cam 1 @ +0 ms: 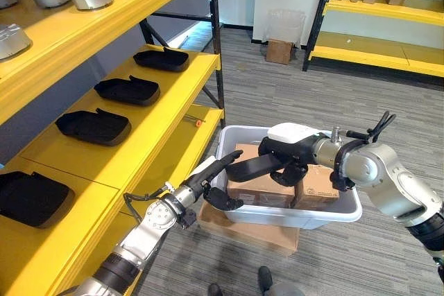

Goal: Move parts from the plastic box to the shelf.

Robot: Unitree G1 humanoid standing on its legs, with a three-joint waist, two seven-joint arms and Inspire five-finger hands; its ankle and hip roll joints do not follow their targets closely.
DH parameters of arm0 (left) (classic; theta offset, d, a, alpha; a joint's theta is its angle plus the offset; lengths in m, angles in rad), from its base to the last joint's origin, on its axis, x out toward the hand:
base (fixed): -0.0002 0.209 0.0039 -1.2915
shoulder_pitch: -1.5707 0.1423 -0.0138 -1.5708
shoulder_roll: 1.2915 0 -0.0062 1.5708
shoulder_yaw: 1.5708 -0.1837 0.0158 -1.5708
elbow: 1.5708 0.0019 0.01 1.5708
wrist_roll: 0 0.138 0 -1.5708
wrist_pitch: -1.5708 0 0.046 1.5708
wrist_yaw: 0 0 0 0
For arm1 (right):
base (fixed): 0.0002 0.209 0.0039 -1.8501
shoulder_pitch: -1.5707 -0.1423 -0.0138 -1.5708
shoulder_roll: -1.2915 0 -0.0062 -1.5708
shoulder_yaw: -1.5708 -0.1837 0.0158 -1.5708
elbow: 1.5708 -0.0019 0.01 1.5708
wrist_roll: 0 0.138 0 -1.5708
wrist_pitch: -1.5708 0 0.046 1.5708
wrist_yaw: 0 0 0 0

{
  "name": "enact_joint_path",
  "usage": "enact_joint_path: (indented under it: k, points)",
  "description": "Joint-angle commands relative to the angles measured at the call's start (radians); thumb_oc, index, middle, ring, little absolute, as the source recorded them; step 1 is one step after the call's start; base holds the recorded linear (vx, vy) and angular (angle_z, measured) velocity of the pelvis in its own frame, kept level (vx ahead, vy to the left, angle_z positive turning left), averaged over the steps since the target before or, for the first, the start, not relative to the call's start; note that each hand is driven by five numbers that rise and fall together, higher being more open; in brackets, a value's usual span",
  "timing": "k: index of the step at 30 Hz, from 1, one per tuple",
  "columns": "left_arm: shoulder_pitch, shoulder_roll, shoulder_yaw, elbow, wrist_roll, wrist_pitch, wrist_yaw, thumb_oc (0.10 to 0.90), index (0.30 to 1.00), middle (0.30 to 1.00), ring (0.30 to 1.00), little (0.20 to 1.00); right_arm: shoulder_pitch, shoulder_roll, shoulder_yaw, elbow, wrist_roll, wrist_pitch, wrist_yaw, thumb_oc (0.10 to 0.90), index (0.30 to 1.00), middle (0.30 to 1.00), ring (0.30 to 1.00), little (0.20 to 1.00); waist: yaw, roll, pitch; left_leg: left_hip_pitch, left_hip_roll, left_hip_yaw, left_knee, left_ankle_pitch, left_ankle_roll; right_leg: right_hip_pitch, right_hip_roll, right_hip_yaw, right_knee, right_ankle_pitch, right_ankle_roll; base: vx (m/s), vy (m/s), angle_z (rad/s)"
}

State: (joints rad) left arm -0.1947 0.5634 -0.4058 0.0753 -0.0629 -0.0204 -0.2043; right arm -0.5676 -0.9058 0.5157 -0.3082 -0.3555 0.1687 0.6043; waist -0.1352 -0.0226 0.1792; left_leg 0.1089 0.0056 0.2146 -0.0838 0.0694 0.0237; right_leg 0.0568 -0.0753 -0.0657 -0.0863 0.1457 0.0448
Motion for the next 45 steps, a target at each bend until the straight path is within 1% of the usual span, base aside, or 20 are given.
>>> enact_joint_path:
  k: [1, 5, 12, 13, 14, 21, 25, 30, 31, 33, 34, 35, 36, 37, 38, 39, 41, 43, 44, 45]
  points:
    - [-0.177, -0.052, -0.078, -0.049, 0.007, -0.078, -0.002, 0.9, 1.0, 1.0, 1.0, 1.0, -0.244, 0.09, 0.006, -0.006, -0.013, -0.079, -0.097, 0.4, 0.3, 0.3, 0.3, 0.3, 0.022, -0.006, -0.081, 0.038, 0.076, 0.002, -0.003, -0.127, -0.043, 0.047, -0.001, -0.014, 0.025, -0.141, 0.039, 0.0, 0.0, 0.0]
    - [-0.213, -0.063, -0.09, -0.057, 0.015, -0.07, 0.01, 0.9, 1.0, 1.0, 1.0, 1.0, -0.256, 0.118, 0.032, 0.011, -0.007, -0.081, -0.096, 0.4, 0.3, 0.3, 0.3, 0.3, 0.021, -0.005, -0.083, 0.04, 0.077, 0.0, -0.003, -0.128, -0.044, 0.048, -0.001, -0.015, 0.026, -0.143, 0.04, 0.0, 0.0, 0.0]
    - [-0.255, -0.076, -0.106, -0.067, 0.012, -0.056, -0.016, 0.9, 1.0, 1.0, 1.0, 1.0, -0.262, 0.151, 0.054, 0.029, -0.015, -0.076, -0.103, 0.4, 0.3, 0.3, 0.3, 0.3, 0.02, -0.003, -0.083, 0.043, 0.079, -0.003, -0.003, -0.13, -0.043, 0.052, -0.002, -0.015, 0.025, -0.144, 0.04, 0.0, 0.0, 0.0]
    - [-0.259, -0.082, -0.115, -0.069, 0.012, -0.036, -0.022, 0.9, 1.0, 1.0, 1.0, 1.0, -0.261, 0.162, 0.06, 0.045, -0.018, -0.082, -0.116, 0.4, 0.3, 0.3, 0.3, 0.3, 0.019, -0.003, -0.083, 0.044, 0.079, -0.003, -0.003, -0.131, -0.042, 0.053, -0.002, -0.013, 0.024, -0.145, 0.04, 0.0, 0.0, 0.0]
    - [-0.259, -0.082, -0.118, -0.068, 0.011, -0.033, -0.022, 0.9, 1.0, 1.0, 1.0, 1.0, -0.26, 0.163, 0.061, 0.047, -0.018, -0.083, -0.12, 0.4, 0.3, 0.3, 0.3, 0.3, 0.019, -0.002, -0.083, 0.044, 0.079, -0.004, -0.003, -0.131, -0.042, 0.053, -0.002, -0.013, 0.024, -0.145, 0.04, 0.0, 0.0, 0.0]
    - [-0.256, -0.086, -0.138, -0.051, 0.013, -0.042, -0.029, 0.9, 1.0, 1.0, 1.0, 1.0, -0.257, 0.183, 0.049, 0.072, 0.005, -0.087, -0.148, 0.4, 0.3, 0.3, 0.3, 0.3, 0.018, 0.001, -0.077, 0.047, 0.08, -0.003, -0.003, -0.132, -0.041, 0.054, -0.002, -0.012, 0.028, -0.149, 0.039, 0.0, 0.0, 0.0]
    - [-0.268, -0.084, -0.144, -0.069, 0.036, -0.024, -0.046, 0.9, 1.0, 1.0, 1.0, 1.0, -0.255, 0.204, 0.047, 0.1, 0.015, -0.07, -0.175, 0.4, 0.3, 0.3, 0.3, 0.3, 0.018, 0.004, -0.075, 0.05, 0.078, -0.004, -0.003, -0.133, -0.039, 0.058, -0.004, -0.013, 0.032, -0.153, 0.041, 0.02, 0.001, 0.0]
    - [-0.271, -0.087, -0.172, -0.069, 0.046, -0.024, -0.047, 0.9, 1.0, 1.0, 1.0, 1.0, -0.249, 0.226, 0.038, 0.121, 0.051, -0.047, -0.2, 0.4, 0.3, 0.3, 0.3, 0.3, 0.015, 0.005, -0.065, 0.05, 0.079, -0.002, -0.003, -0.133, -0.037, 0.054, -0.005, -0.011, 0.036, -0.153, 0.041, 0.0, 0.0, 0.0]
    - [-0.27, -0.087, -0.176, -0.069, 0.042, -0.026, -0.044, 0.9, 1.0, 1.0, 1.0, 1.0, -0.248, 0.228, 0.038, 0.123, 0.053, -0.046, -0.203, 0.4, 0.3, 0.3, 0.3, 0.3, 0.014, 0.005, -0.064, 0.049, 0.079, -0.002, -0.002, -0.133, -0.038, 0.054, -0.005, -0.011, 0.036, -0.153, 0.041, 0.0, 0.0, 0.0]
    - [-0.263, -0.094, -0.188, -0.057, -0.014, -0.036, -0.053, 0.9, 1.0, 1.0, 1.0, 1.0, -0.244, 0.235, 0.035, 0.131, 0.084, -0.034, -0.22, 0.4, 0.3, 0.3, 0.3, 0.3, 0.013, 0.006, -0.061, 0.05, 0.08, -0.001, -0.002, -0.134, -0.038, 0.054, -0.006, -0.011, 0.037, -0.155, 0.04, 0.0, 0.0, 0.0]
    - [-0.259, -0.096, -0.194, -0.05, -0.033, -0.06, -0.069, 0.769, 0.816, 0.816, 0.816, 0.816, -0.245, 0.246, 0.029, 0.14, 0.086, -0.033, -0.228, 0.4, 0.3, 0.3, 0.3, 0.3, 0.012, 0.007, -0.059, 0.052, 0.079, 0.001, -0.003, -0.135, -0.037, 0.055, -0.007, -0.011, 0.036, -0.154, 0.041, 0.0, 0.0, 0.0]
    - [-0.259, -0.096, -0.198, -0.045, -0.039, -0.068, -0.071, 0.769, 0.816, 0.816, 0.816, 0.816, -0.247, 0.248, 0.03, 0.143, 0.089, -0.032, -0.231, 0.4, 0.3, 0.3, 0.3, 0.3, 0.012, 0.007, -0.059, 0.052, 0.079, 0.002, -0.002, -0.136, -0.037, 0.055, -0.007, -0.011, 0.037, -0.154, 0.041, 0.0, 0.0, 0.0]
    - [-0.254, -0.1, -0.206, -0.054, -0.048, -0.069, -0.068, 0.755, 0.797, 0.797, 0.797, 0.797, -0.252, 0.256, 0.028, 0.16, 0.104, -0.038, -0.237, 0.4, 0.3, 0.3, 0.3, 0.3, 0.012, 0.008, -0.057, 0.052, 0.08, 0.001, -0.002, -0.135, -0.037, 0.054, -0.006, -0.009, 0.038, -0.155, 0.04, 0.0, 0.0, 0.0]
    - [-0.252, -0.102, -0.209, -0.052, -0.055, -0.078, -0.072, 0.686, 0.701, 0.701, 0.701, 0.701, -0.256, 0.256, 0.03, 0.159, 0.11, -0.033, -0.246, 0.4, 0.3, 0.3, 0.3, 0.3, 0.012, 0.008, -0.056, 0.053, 0.08, 0.001, -0.002, -0.135, -0.038, 0.055, -0.006, -0.01, 0.039, -0.155, 0.04, 0.0, 0.0, 0.0]
    - [-0.251, -0.103, -0.213, -0.051, -0.06, -0.082, -0.072, 0.663, 0.668, 0.668, 0.668, 0.668, -0.257, 0.258, 0.03, 0.16, 0.109, -0.032, -0.252, 0.4, 0.3, 0.3, 0.3, 0.3, 0.012, 0.009, -0.056, 0.053, 0.08, 0.001, -0.002, -0.135, -0.038, 0.055, -0.007, -0.011, 0.039, -0.156, 0.04, 0.0, 0.0, 0.0]
    - [-0.247, -0.107, -0.223, -0.05, -0.088, -0.085, -0.064, 0.561, 0.525, 0.525, 0.525, 0.525, -0.26, 0.266, 0.028, 0.169, 0.115, -0.034, -0.265, 0.4, 0.3, 0.3, 0.3, 0.3, 0.012, 0.01, -0.056, 0.053, 0.08, 0.0, -0.002, -0.136, -0.037, 0.056, -0.008, -0.012, 0.041, -0.157, 0.04, 0.0, 0.0, 0.0]
    - [-0.246, -0.113, -0.224, -0.046, -0.078, -0.103, -0.087, 0.4, 0.3, 0.3, 0.3, 0.3, -0.264, 0.273, 0.027, 0.179, 0.12, -0.036, -0.275, 0.4, 0.3, 0.3, 0.3, 0.3, 0.012, 0.011, -0.057, 0.056, 0.08, 0.001, -0.003, -0.137, -0.037, 0.058, -0.007, -0.012, 0.04, -0.157, 0.04, 0.0, 0.0, 0.0]
    - [-0.24, -0.111, -0.23, -0.044, -0.085, -0.088, -0.082, 0.4, 0.3, 0.3, 0.3, 0.3, -0.275, 0.285, 0.022, 0.187, 0.128, -0.032, -0.284, 0.4, 0.3, 0.3, 0.3, 0.3, 0.014, 0.012, -0.059, 0.056, 0.08, 0.001, -0.003, -0.135, -0.039, 0.058, -0.007, -0.014, 0.04, -0.156, 0.04, 0.0, 0.0, 0.0]
    - [-0.241, -0.115, -0.233, -0.035, -0.09, -0.105, -0.086, 0.4, 0.3, 0.3, 0.3, 0.3, -0.277, 0.288, 0.022, 0.19, 0.13, -0.029, -0.288, 0.4, 0.3, 0.3, 0.3, 0.3, 0.014, 0.012, -0.061, 0.057, 0.08, 0.0, -0.003, -0.138, -0.038, 0.059, -0.008, -0.014, 0.04, -0.157, 0.04, 0.0, 0.0, 0.0]
    - [-0.24, -0.115, -0.234, -0.036, -0.091, -0.108, -0.079, 0.4, 0.3, 0.3, 0.3, 0.3, -0.278, 0.292, 0.019, 0.192, 0.132, -0.029, -0.293, 0.4, 0.3, 0.3, 0.3, 0.3, 0.014, 0.013, -0.061, 0.057, 0.08, -0.001, -0.003, -0.137, -0.038, 0.058, -0.008, -0.013, 0.041, -0.158, 0.04, 0.0, 0.0, 0.0]
